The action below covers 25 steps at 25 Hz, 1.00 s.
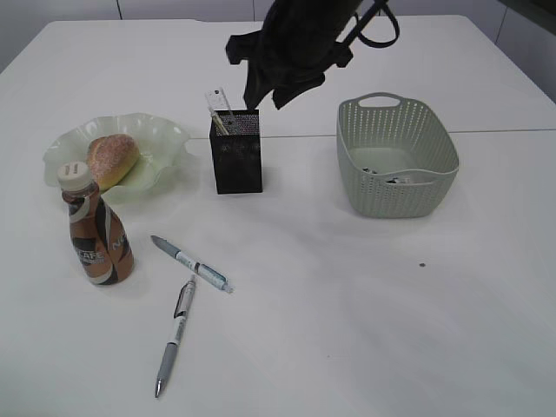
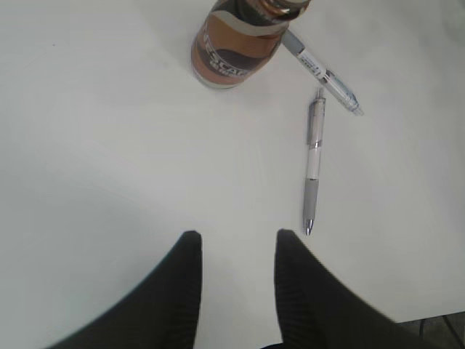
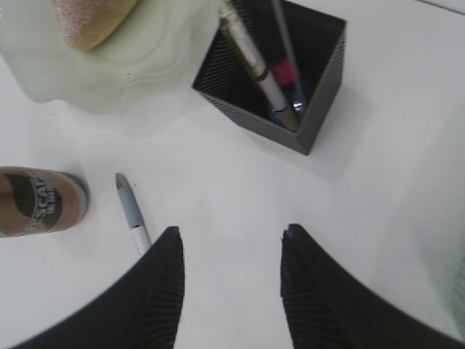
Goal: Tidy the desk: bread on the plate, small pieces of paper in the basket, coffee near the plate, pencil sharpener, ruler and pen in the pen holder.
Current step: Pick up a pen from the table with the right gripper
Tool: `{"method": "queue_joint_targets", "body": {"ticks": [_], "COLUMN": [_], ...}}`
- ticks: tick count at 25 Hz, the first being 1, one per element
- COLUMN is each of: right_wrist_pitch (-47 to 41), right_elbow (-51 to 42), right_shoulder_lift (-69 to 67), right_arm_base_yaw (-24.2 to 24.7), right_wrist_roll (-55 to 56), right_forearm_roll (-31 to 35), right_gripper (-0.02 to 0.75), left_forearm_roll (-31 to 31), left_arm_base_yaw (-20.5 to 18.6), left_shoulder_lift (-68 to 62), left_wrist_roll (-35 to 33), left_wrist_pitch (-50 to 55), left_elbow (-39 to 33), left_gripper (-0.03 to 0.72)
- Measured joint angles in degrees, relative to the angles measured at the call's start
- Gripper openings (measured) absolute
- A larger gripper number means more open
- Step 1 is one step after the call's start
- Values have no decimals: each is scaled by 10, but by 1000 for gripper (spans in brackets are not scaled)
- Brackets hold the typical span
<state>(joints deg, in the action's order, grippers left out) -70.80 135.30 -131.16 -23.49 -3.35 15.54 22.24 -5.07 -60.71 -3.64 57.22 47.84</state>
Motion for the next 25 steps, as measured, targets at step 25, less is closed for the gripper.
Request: {"method": "queue_joint_targets", "body": {"ticks": [25], "right_wrist_pitch": [-5], "right_elbow": [-222], "right_shoulder_lift": [49], "right_arm_base_yaw": [-161], "right_wrist_roll": [276], "right_forearm_roll": [-44], "right_gripper": [325], "left_forearm_roll": [0], "left_arm_base_yaw": [0], "left_shoulder_lift": [0], "left_wrist_roll": [0], "left_wrist_pitch": [-14], "left_elbow": [0], "left_gripper": [254]}}
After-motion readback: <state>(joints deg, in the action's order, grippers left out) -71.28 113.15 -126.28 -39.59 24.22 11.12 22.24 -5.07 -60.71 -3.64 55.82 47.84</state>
